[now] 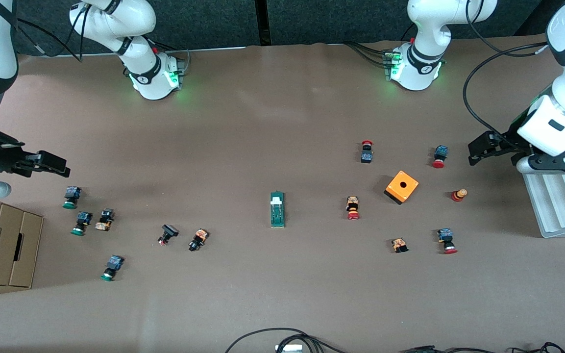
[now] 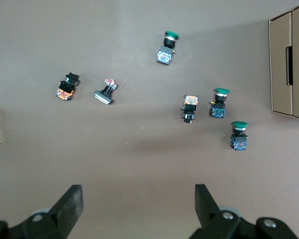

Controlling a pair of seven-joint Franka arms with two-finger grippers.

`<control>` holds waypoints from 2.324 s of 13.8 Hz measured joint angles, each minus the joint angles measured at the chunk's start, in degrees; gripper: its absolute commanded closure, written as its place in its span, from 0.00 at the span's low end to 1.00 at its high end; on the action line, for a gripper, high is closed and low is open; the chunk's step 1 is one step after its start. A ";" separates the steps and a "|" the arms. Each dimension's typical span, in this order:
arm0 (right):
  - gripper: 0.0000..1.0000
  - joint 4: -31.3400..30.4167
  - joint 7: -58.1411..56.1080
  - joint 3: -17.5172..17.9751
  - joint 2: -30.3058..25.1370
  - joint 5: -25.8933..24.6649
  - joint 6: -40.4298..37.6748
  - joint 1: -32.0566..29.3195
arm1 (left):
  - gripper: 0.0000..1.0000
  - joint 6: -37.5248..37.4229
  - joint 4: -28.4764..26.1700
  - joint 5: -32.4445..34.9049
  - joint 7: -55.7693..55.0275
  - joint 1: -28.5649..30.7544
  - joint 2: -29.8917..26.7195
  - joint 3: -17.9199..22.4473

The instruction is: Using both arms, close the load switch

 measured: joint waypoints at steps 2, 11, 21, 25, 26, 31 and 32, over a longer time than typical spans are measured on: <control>0.00 0.00 0.00 -0.06 0.00 0.00 0.00 -0.01 | 0.00 0.00 0.78 -0.13 0.01 -0.04 0.75 0.00; 0.00 0.00 0.00 -0.09 0.06 0.00 -0.31 0.00 | 0.00 -0.01 1.48 -0.91 -2.86 -1.02 1.29 -3.13; 0.00 -0.39 0.00 0.51 3.41 0.00 -0.83 0.23 | 0.00 3.01 1.47 -2.41 -20.00 -12.40 3.71 -3.64; 0.00 -0.38 0.00 0.71 4.95 0.01 -0.83 0.86 | 0.00 9.76 1.43 -2.38 -27.82 -18.55 6.92 -3.70; 0.00 -0.38 0.00 0.72 5.03 0.01 -0.79 0.96 | 0.00 11.64 1.40 -2.34 -28.99 -20.01 8.00 -3.71; 0.01 -0.31 -4.15 1.10 5.78 0.69 0.32 2.31 | 0.00 22.86 0.28 0.54 -33.45 -26.22 14.05 -3.71; 0.01 -0.30 -4.34 1.11 6.35 1.87 0.88 2.40 | 0.00 24.67 -0.32 2.20 -36.79 -27.71 14.78 -3.72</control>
